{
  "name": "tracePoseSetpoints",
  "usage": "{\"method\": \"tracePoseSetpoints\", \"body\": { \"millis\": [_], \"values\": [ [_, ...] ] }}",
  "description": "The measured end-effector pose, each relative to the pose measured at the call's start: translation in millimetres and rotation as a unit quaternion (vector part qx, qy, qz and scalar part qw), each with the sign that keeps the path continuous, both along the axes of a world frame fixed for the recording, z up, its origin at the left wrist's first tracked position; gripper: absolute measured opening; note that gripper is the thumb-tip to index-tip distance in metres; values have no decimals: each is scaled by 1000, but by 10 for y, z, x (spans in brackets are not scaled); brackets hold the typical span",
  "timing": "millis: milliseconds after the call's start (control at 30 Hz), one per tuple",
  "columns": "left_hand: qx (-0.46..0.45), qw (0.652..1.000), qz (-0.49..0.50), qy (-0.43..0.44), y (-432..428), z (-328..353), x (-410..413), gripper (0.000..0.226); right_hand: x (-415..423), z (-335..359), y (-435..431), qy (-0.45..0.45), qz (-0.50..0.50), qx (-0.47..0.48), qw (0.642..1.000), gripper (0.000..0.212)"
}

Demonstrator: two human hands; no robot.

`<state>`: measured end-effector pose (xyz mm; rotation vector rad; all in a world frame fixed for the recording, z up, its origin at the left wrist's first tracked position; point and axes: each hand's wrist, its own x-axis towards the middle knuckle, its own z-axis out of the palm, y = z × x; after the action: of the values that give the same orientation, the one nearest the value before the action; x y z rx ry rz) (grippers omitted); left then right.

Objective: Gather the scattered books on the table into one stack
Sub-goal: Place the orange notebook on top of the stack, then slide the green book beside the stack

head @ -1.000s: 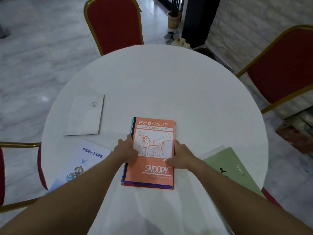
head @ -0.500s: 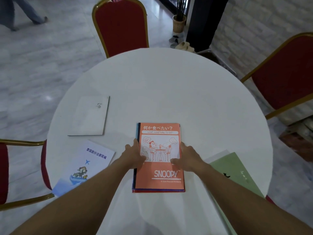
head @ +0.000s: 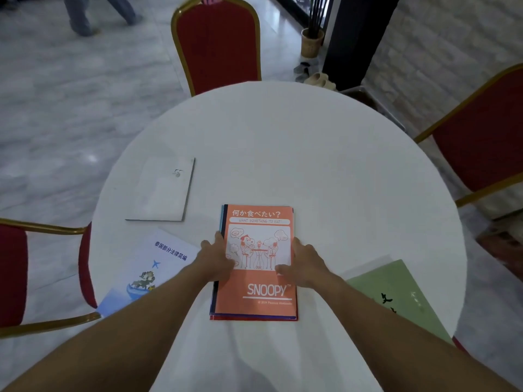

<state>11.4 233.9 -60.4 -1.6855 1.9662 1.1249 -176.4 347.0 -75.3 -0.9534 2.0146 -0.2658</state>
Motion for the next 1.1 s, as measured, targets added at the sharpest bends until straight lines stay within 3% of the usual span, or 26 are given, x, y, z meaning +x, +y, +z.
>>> {"method": "tracePoseSetpoints", "body": {
  "millis": [133, 233, 333, 533, 667, 833, 933, 1100],
  "values": [
    [-82, 996, -25, 1, 42, 62, -107, 84, -83, -3, 68, -45, -7, -26, 999, 61],
    [-132, 989, -53, 40, 59, 131, -326, 82, -210, 52, 127, -23, -28, -24, 999, 66],
    [-89, 990, -89, 65, 137, 171, -661, 71, -434, 151, 272, 26, -62, -31, 997, 73],
    [2, 985, -154, 83, 592, 131, -1345, 55, -966, 289, 749, 97, -129, -43, 986, 47],
    [53, 974, -217, 46, 972, 90, -1695, 58, -1335, 323, 1220, 151, -190, 15, 970, 54],
    [128, 970, -208, 10, 1327, -5, -1907, 82, -1578, 320, 1709, 126, -237, 109, 957, 77],
    [161, 973, -159, 34, 1453, -55, -1962, 79, -1568, 241, 1858, 90, -239, 100, 962, 66],
    [93, 980, -175, 29, 1399, -85, -1949, 63, -1521, 215, 1782, 77, -260, 67, 960, 65]
  ]
}}
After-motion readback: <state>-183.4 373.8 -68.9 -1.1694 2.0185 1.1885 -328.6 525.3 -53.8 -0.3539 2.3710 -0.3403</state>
